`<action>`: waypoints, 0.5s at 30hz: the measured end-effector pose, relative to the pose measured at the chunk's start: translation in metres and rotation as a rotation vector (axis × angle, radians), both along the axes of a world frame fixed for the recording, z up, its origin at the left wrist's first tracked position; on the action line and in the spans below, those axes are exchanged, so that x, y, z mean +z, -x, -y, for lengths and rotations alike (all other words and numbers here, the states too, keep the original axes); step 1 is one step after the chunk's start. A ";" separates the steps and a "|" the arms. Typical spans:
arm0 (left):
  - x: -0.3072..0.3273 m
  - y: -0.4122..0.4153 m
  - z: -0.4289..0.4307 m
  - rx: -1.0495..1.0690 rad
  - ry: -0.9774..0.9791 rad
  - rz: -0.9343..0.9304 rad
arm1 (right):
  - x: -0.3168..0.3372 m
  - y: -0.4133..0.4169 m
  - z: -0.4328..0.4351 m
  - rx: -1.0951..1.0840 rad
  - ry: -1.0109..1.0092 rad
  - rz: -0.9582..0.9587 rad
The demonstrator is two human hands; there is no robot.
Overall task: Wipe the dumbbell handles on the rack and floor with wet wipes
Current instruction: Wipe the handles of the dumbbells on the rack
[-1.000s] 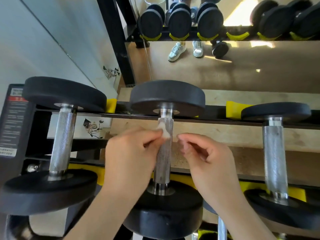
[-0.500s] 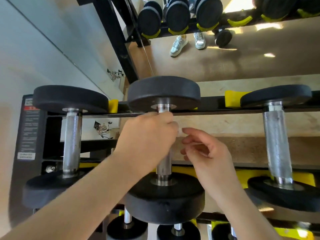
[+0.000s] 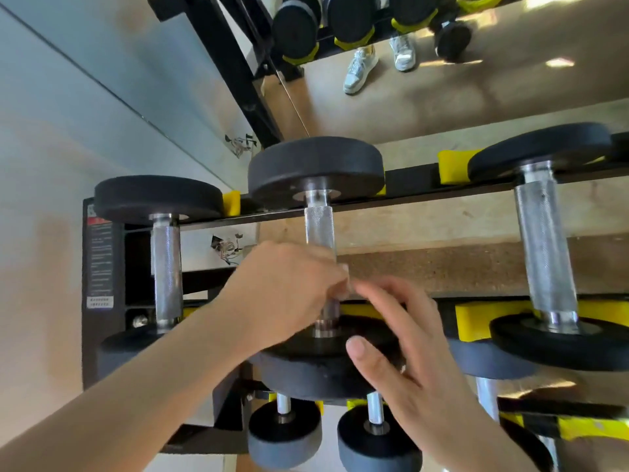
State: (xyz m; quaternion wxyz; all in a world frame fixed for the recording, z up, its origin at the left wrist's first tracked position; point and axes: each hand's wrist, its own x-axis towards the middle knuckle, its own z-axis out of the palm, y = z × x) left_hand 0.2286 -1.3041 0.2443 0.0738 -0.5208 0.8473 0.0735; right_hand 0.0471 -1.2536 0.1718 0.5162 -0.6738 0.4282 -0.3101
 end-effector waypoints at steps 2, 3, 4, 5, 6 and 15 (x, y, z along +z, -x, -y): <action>0.001 0.000 0.019 0.087 0.198 0.039 | -0.003 0.002 -0.015 0.018 0.019 -0.059; 0.002 0.004 0.029 0.121 0.264 0.081 | -0.004 0.002 -0.021 -0.003 0.015 -0.050; 0.002 0.009 0.036 0.140 0.300 0.126 | -0.005 0.002 -0.025 -0.029 0.034 -0.035; 0.001 0.015 0.039 0.149 0.310 0.177 | -0.006 0.002 -0.027 -0.046 0.090 -0.037; 0.001 0.022 0.040 0.135 0.303 0.243 | -0.007 0.002 -0.028 -0.054 0.173 -0.059; 0.022 0.013 0.015 -0.088 -0.270 0.308 | -0.004 -0.025 -0.028 -0.161 0.579 0.063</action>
